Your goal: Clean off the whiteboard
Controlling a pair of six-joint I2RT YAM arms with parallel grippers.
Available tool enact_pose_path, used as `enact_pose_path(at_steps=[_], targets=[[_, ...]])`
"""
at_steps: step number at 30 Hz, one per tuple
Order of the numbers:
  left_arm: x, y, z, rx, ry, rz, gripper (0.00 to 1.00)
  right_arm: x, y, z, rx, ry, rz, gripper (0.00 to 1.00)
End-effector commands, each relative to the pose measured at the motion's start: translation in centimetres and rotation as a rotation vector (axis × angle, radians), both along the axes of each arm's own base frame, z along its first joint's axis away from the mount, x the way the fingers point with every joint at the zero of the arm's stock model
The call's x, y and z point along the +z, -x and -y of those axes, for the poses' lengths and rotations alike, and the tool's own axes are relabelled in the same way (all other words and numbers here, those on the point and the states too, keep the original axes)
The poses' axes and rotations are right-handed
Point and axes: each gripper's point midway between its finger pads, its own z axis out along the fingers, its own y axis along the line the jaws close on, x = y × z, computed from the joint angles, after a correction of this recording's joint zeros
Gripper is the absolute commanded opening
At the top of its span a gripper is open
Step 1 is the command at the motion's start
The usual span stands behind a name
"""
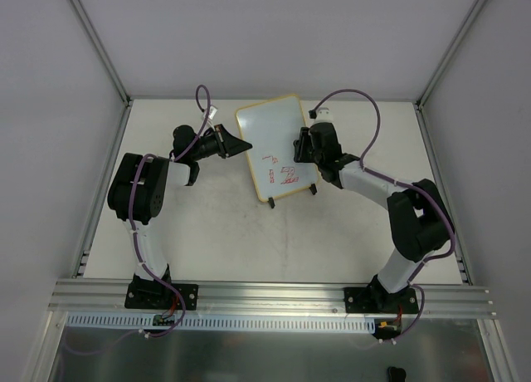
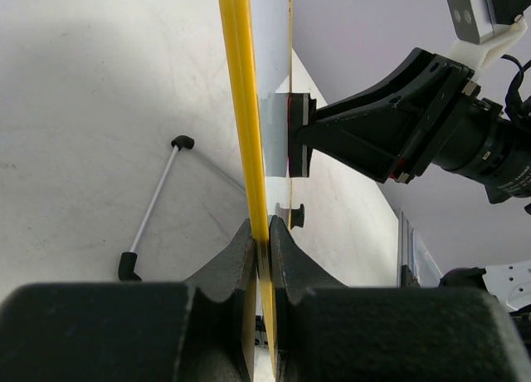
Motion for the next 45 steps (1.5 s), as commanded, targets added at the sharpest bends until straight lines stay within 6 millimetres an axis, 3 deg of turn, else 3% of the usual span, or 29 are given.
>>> enact_pose_path(at_steps=[1,4,8,14,15,21,30,33,38,43,45], targets=[[1.7,1.1,0.9,-0.064,-0.033,0.159,0.0,-4.6,1.2,6.2,-0.14,0.189,-0.121,0.0],[1.6,1.2,0.9,-0.066,-0.033,0.156,0.0,-4.6,1.2,5.9,-0.127,0.176,-0.124,0.0],[1.8,1.1,0.9,-0.063,-0.032,0.161,0.0,-4.7,1.5,3.8,-0.07,0.148,-0.128,0.0],[1.8,1.1,0.9,-0.061,-0.032,0.158,0.0,-4.4,2.5,-2.5,0.047,0.175,-0.093,0.0],[1.8,1.1,0.9,-0.061,-0.032,0.156,0.0,-3.8,2.9,-4.4,0.081,0.165,-0.077,0.0],[1.7,1.1,0.9,-0.06,-0.033,0.155,0.0,-3.8,5.2,-10.9,0.206,0.152,-0.059,0.0],[1.7,1.0,0.9,-0.058,-0.033,0.153,0.0,-3.6,9.1,-18.2,0.35,0.103,-0.03,0.0],[1.7,1.0,0.9,-0.06,-0.034,0.153,0.0,-4.0,10.0,-19.5,0.377,0.102,-0.023,0.0],[1.6,1.0,0.8,-0.056,-0.043,0.153,0.0,-4.2,10.4,-19.5,0.395,0.105,-0.007,0.0],[1.8,1.0,0.9,-0.059,-0.04,0.155,0.0,-4.3,10.0,-18.5,0.366,0.133,0.003,0.0],[1.7,1.0,0.9,-0.059,-0.04,0.152,0.0,-4.8,9.3,-17.1,0.33,0.15,-0.003,0.0]])
